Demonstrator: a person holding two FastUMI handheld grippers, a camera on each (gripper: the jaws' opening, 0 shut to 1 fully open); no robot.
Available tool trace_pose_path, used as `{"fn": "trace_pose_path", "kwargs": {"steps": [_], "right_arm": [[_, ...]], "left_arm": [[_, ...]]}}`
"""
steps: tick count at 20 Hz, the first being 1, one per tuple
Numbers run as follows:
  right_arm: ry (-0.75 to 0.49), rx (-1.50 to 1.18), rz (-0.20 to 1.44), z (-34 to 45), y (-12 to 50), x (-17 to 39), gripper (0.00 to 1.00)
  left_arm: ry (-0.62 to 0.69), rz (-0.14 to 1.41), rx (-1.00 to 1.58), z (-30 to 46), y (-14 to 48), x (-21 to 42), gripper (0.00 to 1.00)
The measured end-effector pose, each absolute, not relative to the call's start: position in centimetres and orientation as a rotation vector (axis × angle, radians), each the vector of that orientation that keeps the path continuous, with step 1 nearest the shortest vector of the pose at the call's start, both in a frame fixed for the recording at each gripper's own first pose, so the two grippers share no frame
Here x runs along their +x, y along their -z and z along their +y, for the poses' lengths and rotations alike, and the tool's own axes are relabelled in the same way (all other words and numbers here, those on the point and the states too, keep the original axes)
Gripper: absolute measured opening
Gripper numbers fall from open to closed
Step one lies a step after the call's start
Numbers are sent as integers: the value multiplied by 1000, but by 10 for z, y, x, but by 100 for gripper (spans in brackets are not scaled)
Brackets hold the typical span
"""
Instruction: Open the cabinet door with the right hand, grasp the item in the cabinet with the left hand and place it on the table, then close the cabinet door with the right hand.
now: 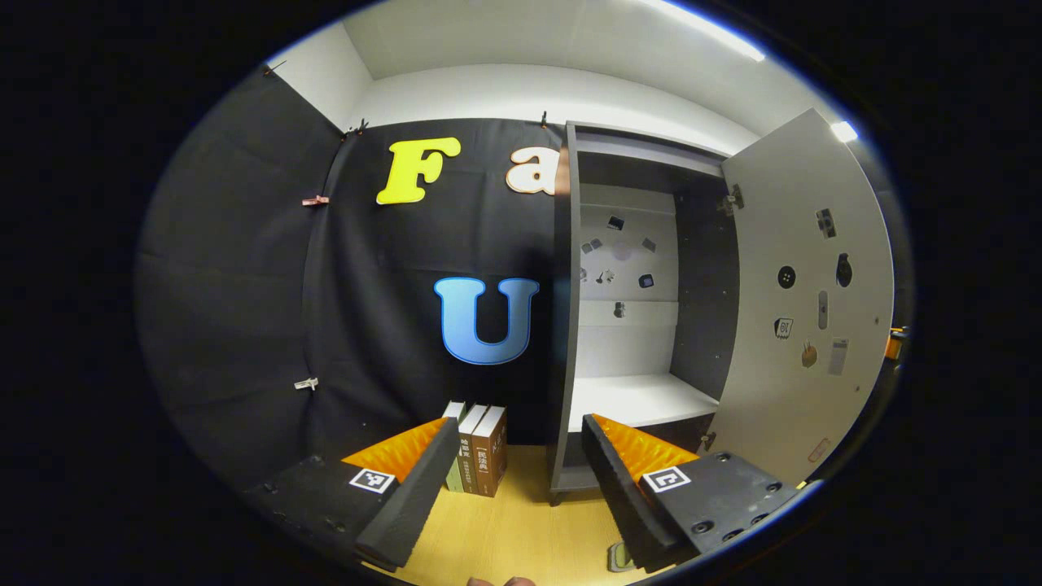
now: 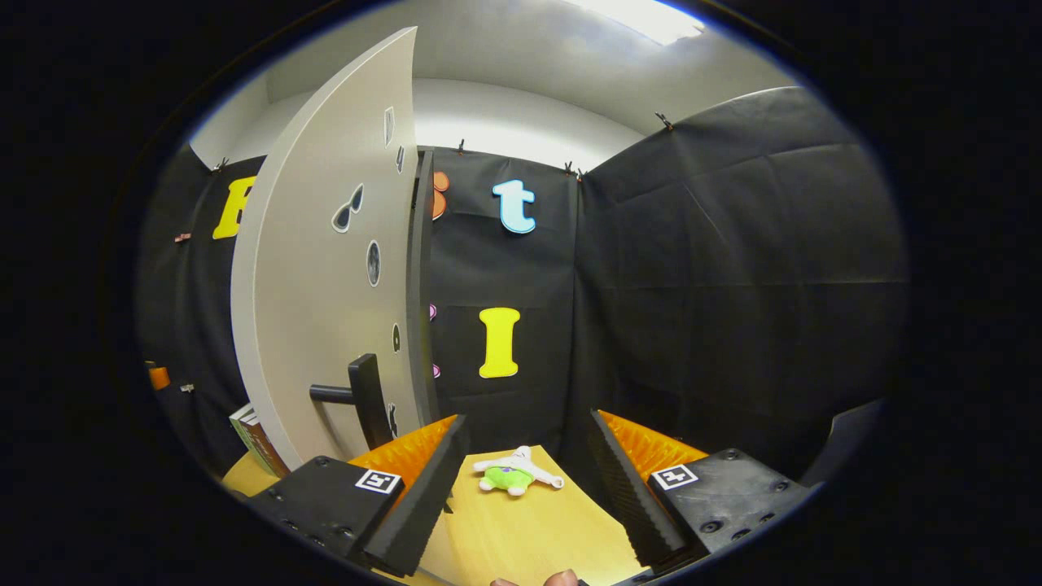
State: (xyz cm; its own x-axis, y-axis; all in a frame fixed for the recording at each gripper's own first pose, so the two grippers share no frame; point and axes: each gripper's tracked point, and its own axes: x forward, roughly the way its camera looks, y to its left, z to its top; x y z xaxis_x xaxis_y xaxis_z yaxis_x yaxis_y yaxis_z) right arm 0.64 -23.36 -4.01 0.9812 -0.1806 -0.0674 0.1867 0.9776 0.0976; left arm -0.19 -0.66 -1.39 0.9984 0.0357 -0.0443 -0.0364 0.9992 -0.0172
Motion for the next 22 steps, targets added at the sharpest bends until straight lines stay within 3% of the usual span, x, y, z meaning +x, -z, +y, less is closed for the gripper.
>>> {"fn": "trace_pose_path", "kwargs": {"steps": [1, 12, 22], "right_arm": [[185, 102, 57, -230, 40, 5, 96], [150, 110, 50, -176, 37, -3, 96], [37, 118, 46, -84, 34, 10, 96]], "left_arm": [[-37, 43, -17, -2, 14, -2, 95], [5, 28, -3, 14, 12, -3, 95], [19, 21, 7, 42, 12, -9, 92]]}}
